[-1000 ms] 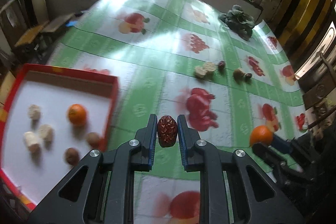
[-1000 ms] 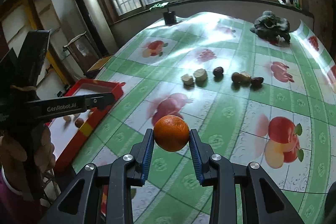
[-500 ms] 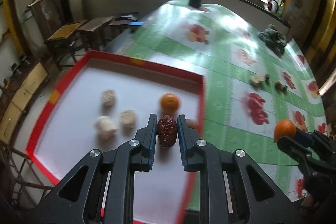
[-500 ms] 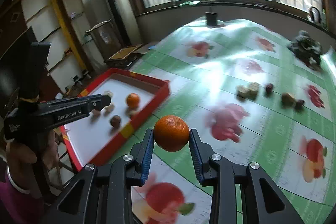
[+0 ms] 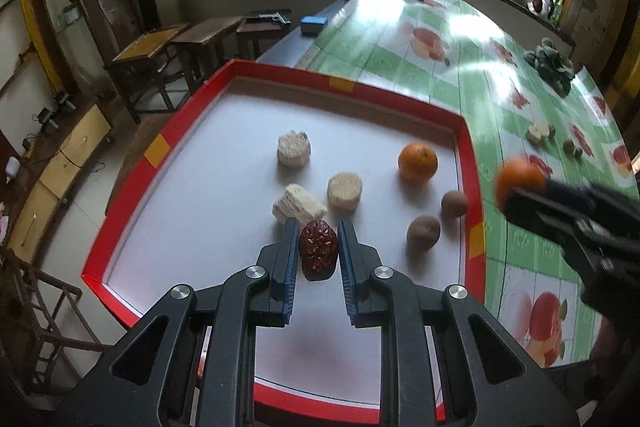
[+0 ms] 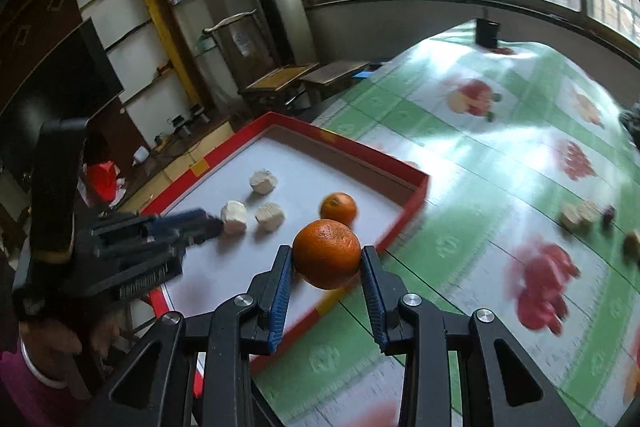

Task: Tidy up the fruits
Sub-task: 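Carry the red date with the left gripper while the right gripper carries the orange to the tray, then open the left gripper over the tray while the right gripper releases the orange there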

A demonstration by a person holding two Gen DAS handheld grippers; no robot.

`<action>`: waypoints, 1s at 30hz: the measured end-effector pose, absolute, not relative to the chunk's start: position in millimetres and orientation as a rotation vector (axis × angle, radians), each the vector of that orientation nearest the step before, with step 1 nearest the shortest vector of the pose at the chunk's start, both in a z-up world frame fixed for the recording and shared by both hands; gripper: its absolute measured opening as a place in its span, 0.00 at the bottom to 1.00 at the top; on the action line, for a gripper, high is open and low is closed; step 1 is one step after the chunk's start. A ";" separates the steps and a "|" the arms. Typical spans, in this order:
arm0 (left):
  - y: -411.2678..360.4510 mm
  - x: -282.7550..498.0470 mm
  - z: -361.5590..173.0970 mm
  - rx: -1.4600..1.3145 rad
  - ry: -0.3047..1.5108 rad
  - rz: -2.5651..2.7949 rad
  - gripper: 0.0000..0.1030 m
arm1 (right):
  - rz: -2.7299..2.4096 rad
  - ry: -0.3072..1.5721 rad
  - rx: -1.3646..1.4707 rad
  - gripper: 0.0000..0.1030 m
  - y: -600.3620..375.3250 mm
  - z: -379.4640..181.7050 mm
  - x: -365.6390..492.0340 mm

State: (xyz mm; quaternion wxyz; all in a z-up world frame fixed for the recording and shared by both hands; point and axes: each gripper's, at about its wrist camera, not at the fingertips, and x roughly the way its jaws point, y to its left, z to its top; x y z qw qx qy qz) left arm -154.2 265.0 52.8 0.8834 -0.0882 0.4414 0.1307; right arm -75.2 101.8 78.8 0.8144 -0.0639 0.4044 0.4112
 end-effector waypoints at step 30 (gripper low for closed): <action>253.0 -153.9 45.9 -0.130 0.879 0.362 0.50 | 0.924 0.886 -0.164 0.36 132.8 63.8 -65.7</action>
